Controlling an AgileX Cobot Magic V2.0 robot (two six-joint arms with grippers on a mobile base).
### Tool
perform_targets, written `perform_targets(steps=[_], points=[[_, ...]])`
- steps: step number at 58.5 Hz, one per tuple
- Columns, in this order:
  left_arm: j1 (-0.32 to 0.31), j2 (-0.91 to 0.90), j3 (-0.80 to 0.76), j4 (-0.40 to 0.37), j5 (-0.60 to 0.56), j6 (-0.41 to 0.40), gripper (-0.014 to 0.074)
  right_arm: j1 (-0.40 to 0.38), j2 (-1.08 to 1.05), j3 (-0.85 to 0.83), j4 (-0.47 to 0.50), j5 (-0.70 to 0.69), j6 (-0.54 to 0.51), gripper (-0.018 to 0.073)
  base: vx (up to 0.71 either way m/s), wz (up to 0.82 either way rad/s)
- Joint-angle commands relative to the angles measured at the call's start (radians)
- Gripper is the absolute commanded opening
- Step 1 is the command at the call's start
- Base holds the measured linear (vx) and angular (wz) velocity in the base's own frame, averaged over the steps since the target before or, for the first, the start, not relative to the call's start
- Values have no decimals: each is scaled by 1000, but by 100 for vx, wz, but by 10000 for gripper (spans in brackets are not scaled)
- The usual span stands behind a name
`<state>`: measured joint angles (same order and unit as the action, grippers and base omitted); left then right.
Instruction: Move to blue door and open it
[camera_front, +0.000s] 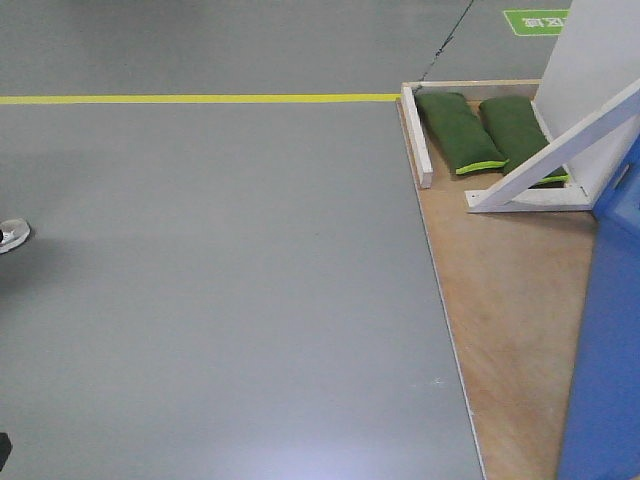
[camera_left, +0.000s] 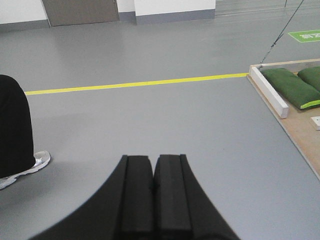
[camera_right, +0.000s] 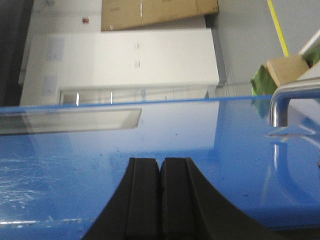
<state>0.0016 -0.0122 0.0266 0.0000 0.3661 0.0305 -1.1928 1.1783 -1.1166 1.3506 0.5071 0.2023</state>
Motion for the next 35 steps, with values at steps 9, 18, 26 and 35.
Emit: perform_targets(steps=[9,18,26,35], points=[[2,-14,1,0,-78,-3,70,76,-39,-35,72,267,-6,-8,0,0],[2,-14,1,0,-78,-3,70,191,-39,-35,72,262,-6,-8,0,0],[2,-14,1,0,-78,-3,70,333,-39,-35,72,260,-6,-8,0,0],[2,-14,1,0,-78,-3,70,436,-22,-37,66,233,-6,-8,0,0]])
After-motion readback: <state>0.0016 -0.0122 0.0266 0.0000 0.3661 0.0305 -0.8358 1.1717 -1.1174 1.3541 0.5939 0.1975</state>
